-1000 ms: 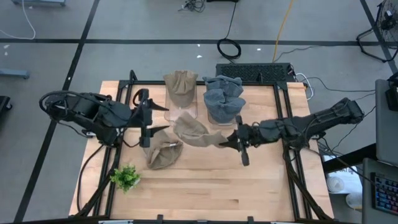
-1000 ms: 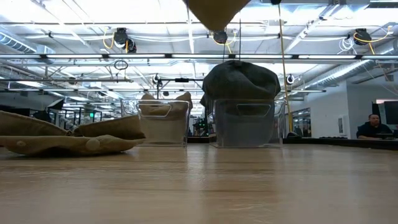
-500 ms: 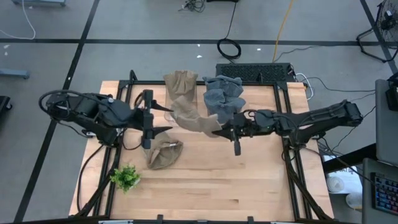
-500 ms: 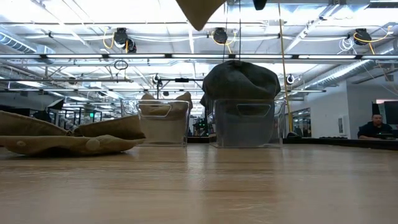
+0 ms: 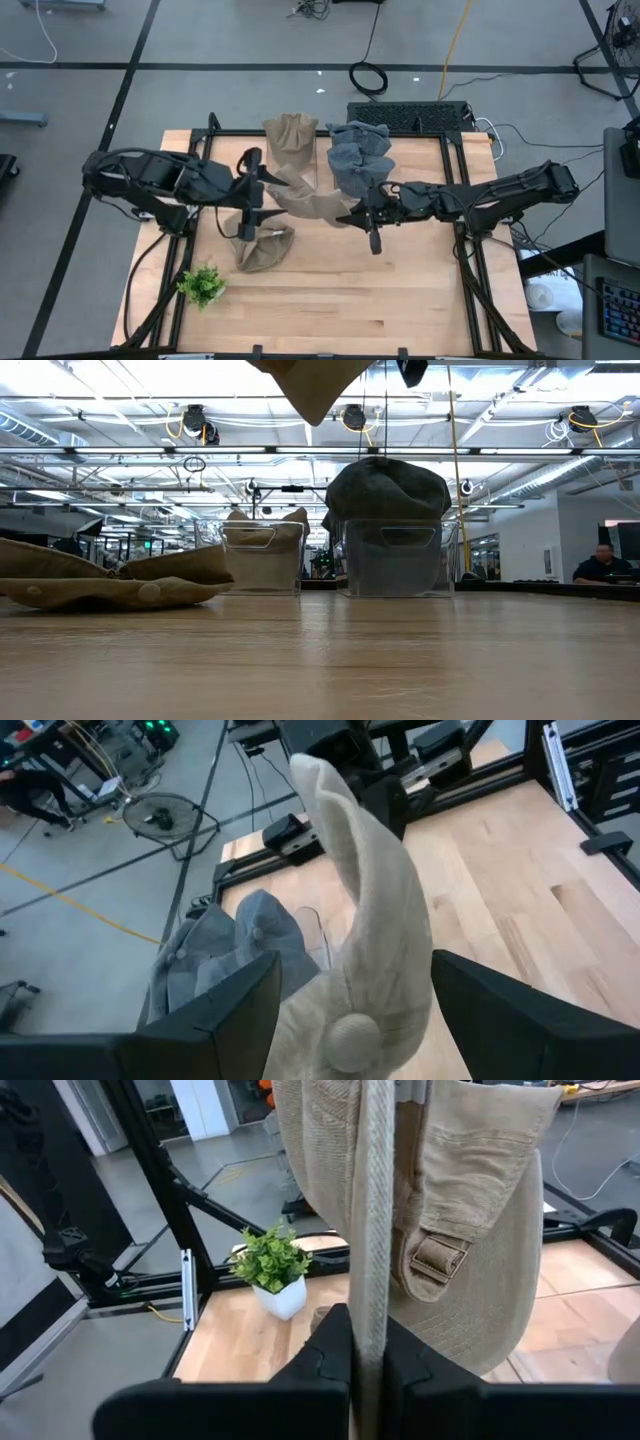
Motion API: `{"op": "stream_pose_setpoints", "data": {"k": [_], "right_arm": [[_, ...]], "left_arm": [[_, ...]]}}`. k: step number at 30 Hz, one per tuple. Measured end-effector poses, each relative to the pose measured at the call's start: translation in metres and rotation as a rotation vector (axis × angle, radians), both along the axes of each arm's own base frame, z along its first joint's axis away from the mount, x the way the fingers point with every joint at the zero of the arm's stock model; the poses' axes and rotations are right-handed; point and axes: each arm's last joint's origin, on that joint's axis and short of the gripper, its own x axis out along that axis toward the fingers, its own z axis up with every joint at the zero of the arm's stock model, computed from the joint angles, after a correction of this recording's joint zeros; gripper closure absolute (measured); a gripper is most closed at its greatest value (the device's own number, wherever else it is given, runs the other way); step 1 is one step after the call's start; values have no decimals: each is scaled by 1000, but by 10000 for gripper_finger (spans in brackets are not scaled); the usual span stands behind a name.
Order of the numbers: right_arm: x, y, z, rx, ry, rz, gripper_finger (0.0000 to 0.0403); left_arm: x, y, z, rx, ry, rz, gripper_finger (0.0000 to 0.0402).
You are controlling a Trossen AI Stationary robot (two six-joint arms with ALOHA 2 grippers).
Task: Pick & Place hat
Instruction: Put the right brown cap into the left transparent bin
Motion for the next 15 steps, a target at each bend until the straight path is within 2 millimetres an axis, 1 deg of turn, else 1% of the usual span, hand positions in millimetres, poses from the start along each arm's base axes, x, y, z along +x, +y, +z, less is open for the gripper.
{"op": "stream_pose_setpoints", "data": {"k": [4,8,12,15], "right_arm": [[0,1,0,3,2,20,403],[0,1,0,3,1,20,403],[0,1,0,3,1,20,403],[0,1,0,4,1,20,403]], "left_arm": [[-1,2,1,-36,-11,24,135],[-2,5,-2,-137,23,52,143],[-4,5,-7,-201,89,20,184],[-4,6,-7,-206,88,16,228]]}}
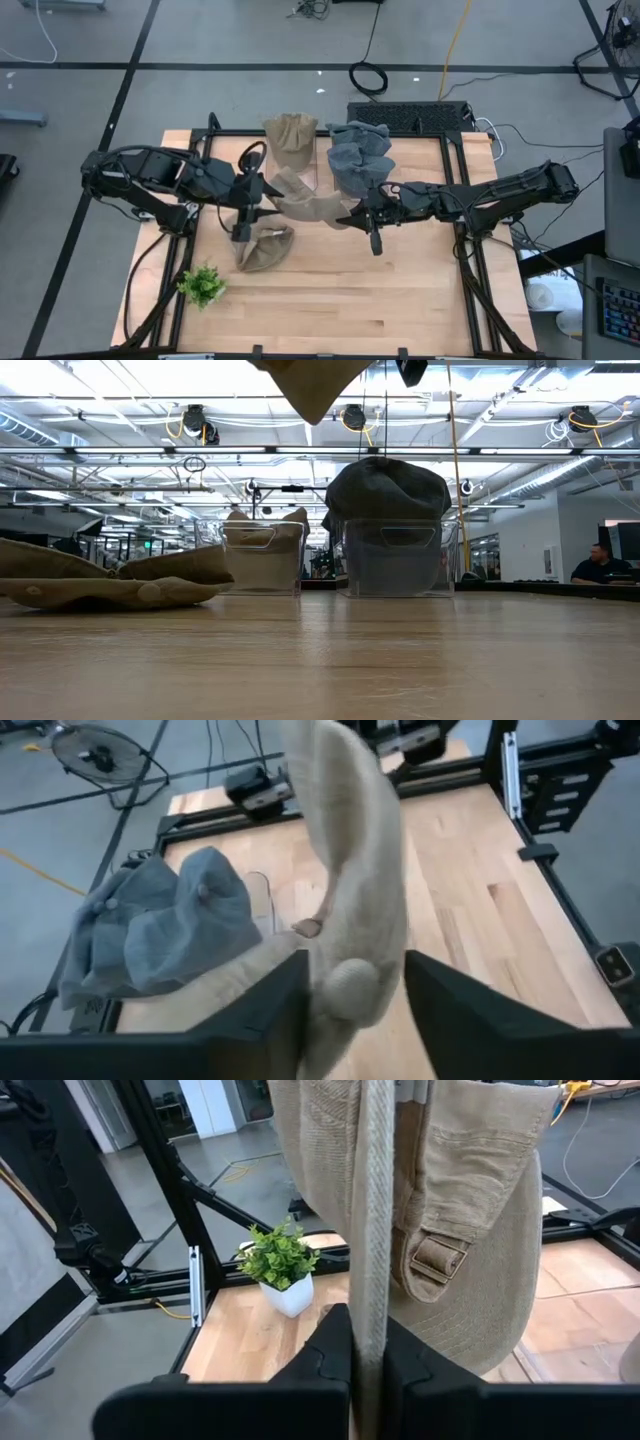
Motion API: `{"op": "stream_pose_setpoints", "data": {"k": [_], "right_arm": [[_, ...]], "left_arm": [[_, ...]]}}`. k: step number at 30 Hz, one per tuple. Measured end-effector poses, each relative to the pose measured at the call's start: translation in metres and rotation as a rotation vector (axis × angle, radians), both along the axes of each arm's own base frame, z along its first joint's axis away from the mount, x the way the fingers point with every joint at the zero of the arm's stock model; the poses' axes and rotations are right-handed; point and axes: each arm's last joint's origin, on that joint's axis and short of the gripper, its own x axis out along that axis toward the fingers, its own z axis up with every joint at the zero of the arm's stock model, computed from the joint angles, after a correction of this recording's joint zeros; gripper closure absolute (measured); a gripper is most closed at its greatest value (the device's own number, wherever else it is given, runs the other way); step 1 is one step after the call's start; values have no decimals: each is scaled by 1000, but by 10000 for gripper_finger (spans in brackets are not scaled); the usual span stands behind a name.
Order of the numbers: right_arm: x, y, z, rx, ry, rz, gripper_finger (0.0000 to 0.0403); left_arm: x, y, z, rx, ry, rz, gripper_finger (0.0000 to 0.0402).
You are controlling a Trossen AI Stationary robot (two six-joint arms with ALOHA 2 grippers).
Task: Pick & Place hat
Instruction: Put the right brown cap into the left transparent bin
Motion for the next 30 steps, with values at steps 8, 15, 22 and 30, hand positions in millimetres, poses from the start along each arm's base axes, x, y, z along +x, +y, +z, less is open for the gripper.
{"op": "stream_pose_setpoints", "data": {"k": [8,15,22,30], "right_arm": [[0,0,0,0,-1,2,403],[0,0,0,-3,0,2,402],[-1,2,2,-59,-19,79,351],[-21,-1,15,-66,-22,90,263]], "left_arm": [[0,2,5,-28,-46,-24,365],[1,9,4,-123,-27,20,380],[-3,13,13,-86,-62,88,380],[-11,34,33,99,-52,171,380]]}}
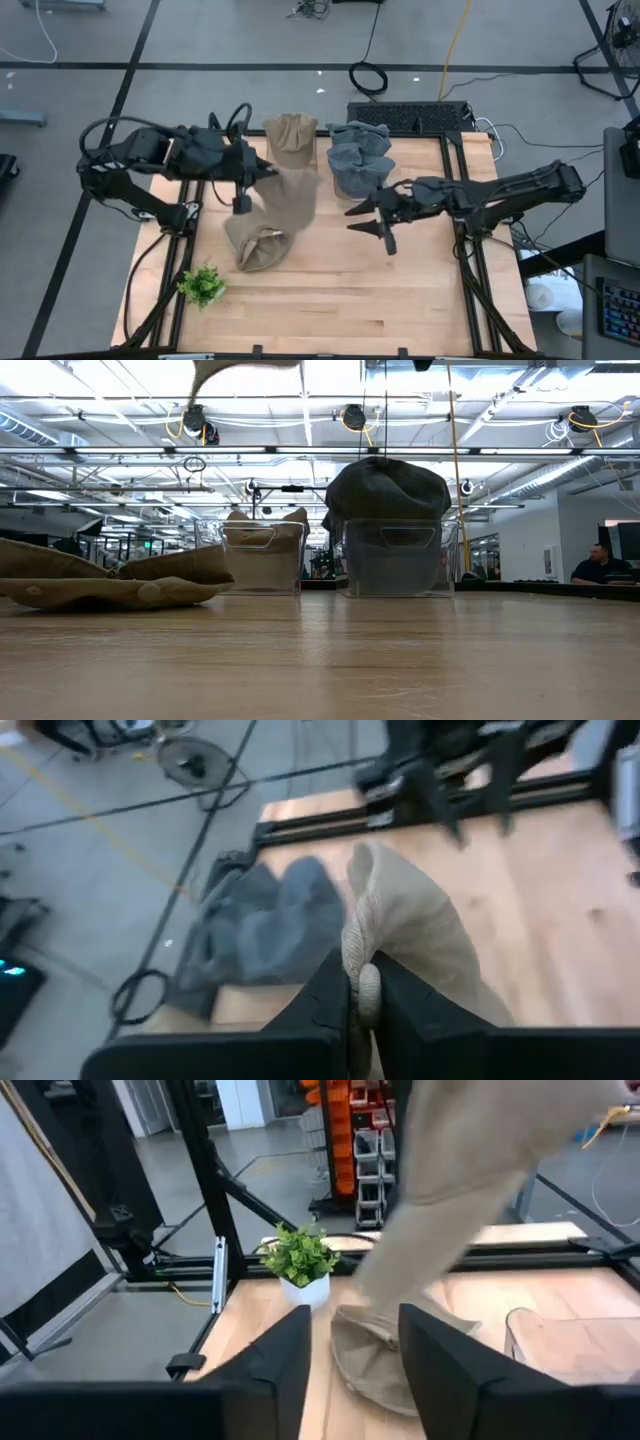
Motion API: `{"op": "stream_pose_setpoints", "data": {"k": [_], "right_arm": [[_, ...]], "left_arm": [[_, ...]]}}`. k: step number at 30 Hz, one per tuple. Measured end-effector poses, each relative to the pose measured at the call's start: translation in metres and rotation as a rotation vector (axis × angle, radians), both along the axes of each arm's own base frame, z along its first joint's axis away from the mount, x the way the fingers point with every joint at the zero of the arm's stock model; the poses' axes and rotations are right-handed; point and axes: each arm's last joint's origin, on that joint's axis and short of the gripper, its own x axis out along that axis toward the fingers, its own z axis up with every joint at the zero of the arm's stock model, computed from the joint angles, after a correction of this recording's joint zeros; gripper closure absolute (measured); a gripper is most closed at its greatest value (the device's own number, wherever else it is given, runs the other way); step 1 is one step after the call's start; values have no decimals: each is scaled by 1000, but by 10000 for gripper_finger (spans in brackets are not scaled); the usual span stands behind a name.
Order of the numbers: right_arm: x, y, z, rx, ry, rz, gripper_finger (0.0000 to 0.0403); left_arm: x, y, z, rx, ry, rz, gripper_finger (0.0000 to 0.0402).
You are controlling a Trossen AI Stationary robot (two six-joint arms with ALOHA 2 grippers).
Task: Pick & Place hat
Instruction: Put the right brown cap into the left transparent bin
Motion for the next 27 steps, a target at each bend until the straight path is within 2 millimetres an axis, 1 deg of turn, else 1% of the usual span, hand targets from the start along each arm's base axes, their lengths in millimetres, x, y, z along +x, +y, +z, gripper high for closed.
{"op": "stream_pose_setpoints", "data": {"k": [3,6,10,14,16,20,23,27], "right_arm": [[-11,2,11,-1,-54,17,247],[-20,4,23,-15,-125,36,239],[-30,6,38,-16,-241,50,241],[-37,6,50,2,-344,52,242],[-38,6,54,10,-386,52,241],[-40,6,57,14,-406,51,242],[-39,6,56,0,-402,51,244],[-39,6,56,-32,-405,46,243]], "left_arm": [[-4,9,5,51,52,36,380],[-1,18,5,127,118,72,380],[13,35,-2,207,209,98,380],[22,56,-14,214,303,163,380],[28,67,-24,221,373,182,380],[36,86,-35,228,437,210,380],[40,100,-43,193,452,214,380],[50,115,-56,171,400,175,380]]}}
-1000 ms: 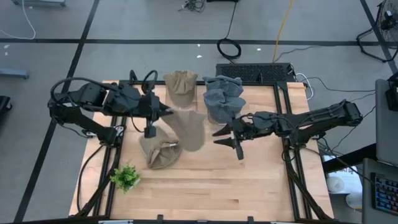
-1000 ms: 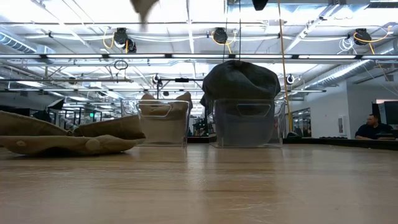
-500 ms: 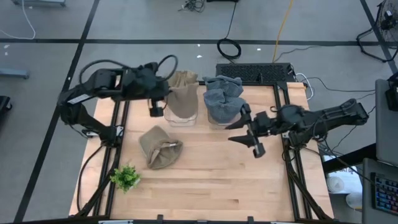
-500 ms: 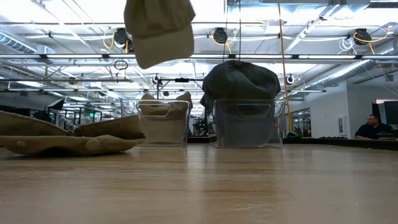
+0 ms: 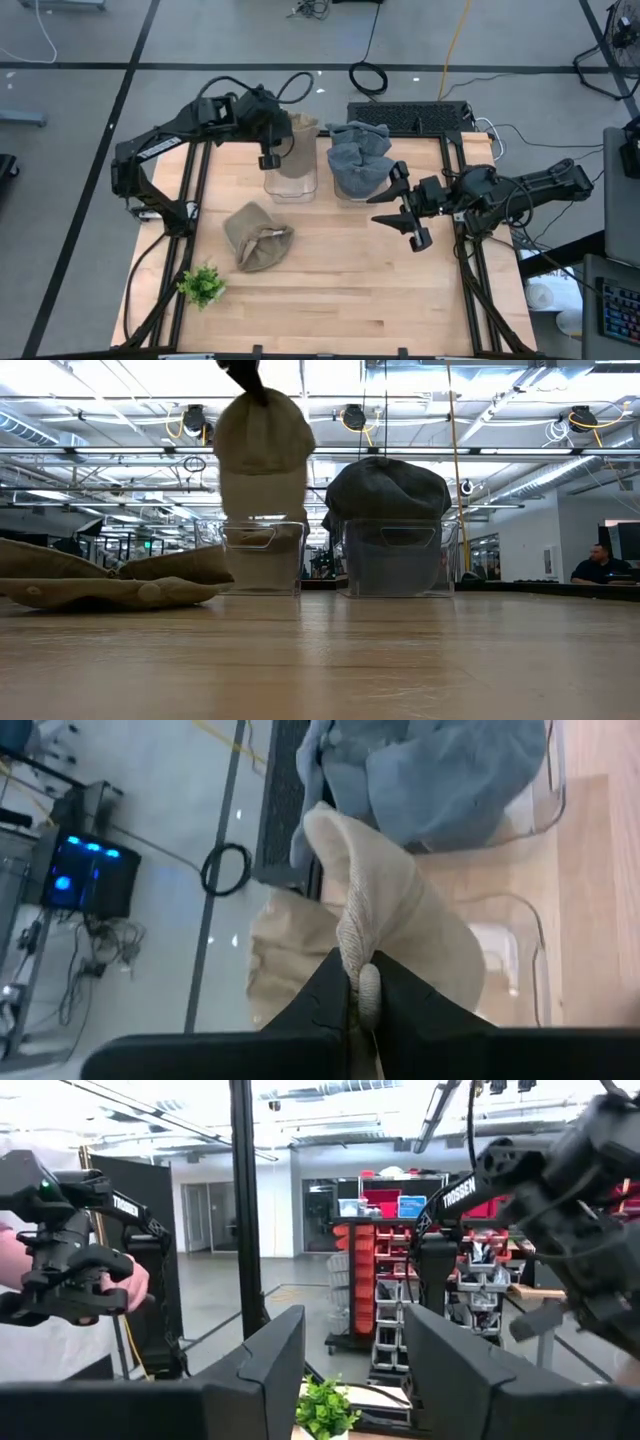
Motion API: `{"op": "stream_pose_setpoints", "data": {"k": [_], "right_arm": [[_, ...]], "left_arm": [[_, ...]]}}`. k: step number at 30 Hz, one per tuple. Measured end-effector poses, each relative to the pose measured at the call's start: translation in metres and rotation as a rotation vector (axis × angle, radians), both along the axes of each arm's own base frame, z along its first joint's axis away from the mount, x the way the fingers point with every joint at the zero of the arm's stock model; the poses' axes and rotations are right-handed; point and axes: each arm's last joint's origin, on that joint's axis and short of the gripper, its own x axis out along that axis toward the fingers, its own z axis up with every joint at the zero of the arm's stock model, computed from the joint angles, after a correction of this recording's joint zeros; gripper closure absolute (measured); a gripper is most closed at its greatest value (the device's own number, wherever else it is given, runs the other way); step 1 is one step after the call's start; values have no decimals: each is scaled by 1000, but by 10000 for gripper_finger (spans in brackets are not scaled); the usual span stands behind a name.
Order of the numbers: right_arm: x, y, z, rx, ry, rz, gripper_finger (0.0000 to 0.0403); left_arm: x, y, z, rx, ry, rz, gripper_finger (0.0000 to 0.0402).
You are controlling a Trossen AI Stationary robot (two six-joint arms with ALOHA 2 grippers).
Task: Pick & Place hat
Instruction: Put the right brown cap into the left transparent bin
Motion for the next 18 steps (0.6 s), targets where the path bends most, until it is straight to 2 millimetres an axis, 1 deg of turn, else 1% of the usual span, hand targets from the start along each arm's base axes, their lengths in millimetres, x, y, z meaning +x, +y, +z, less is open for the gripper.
{"op": "stream_pose_setpoints", "data": {"k": [5,10,16,18], "right_arm": [[0,0,0,-14,-3,-4,237],[0,0,-2,-24,12,-7,239],[0,0,-2,-26,16,-7,238],[1,0,-2,-26,17,-7,237]], "left_arm": [[-1,15,-17,-34,19,15,380],[0,21,-36,-60,69,41,380],[3,32,-50,-64,40,76,380],[6,34,-60,-64,36,78,380]]}}
